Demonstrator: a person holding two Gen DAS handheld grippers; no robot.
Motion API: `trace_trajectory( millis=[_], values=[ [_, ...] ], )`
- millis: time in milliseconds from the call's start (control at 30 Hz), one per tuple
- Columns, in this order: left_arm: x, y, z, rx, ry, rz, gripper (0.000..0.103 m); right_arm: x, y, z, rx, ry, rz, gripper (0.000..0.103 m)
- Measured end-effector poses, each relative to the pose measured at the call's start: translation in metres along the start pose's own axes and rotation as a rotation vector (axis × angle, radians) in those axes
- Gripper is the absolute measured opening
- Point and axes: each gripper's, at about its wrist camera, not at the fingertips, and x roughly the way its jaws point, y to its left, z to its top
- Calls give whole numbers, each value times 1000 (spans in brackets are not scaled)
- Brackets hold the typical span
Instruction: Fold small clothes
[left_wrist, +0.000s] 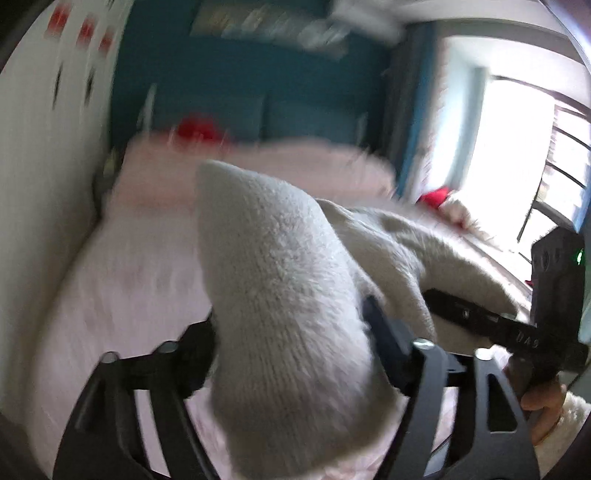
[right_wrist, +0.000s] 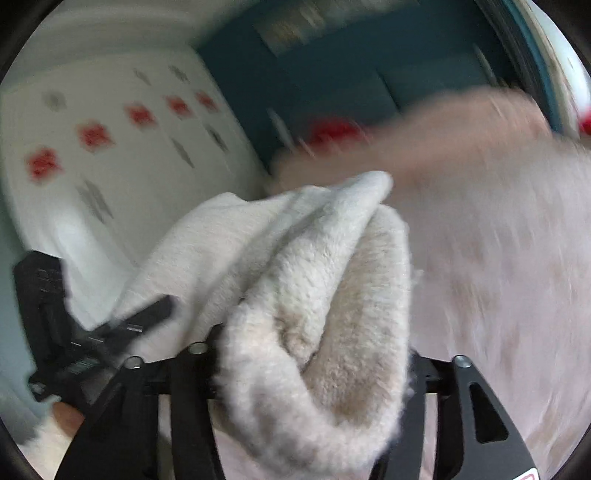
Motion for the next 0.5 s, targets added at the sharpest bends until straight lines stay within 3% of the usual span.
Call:
trace_trajectory(
  millis=[67, 100, 167, 233, 367, 500],
  values=[
    [47, 38, -69, -97, 161, 113, 75, 45, -44, -57, 43, 186, -153, 50],
    [54, 51, -94, -150, 208, 120, 74, 49, -60, -77, 93, 229, -159, 50],
    [53, 66, -122, -245, 226, 97, 74, 38, -83, -105, 193, 237, -127, 51],
    [47, 76, -136, -338, 213, 77, 77, 34, -90, -110, 193, 244, -133, 51],
    [60, 89, -137, -452, 199, 51, 87, 52, -93, -98, 214, 262, -117, 72],
    [103, 98, -149, -578, 302, -15, 91, 90, -106, -108, 345, 357, -85, 76]
  ],
)
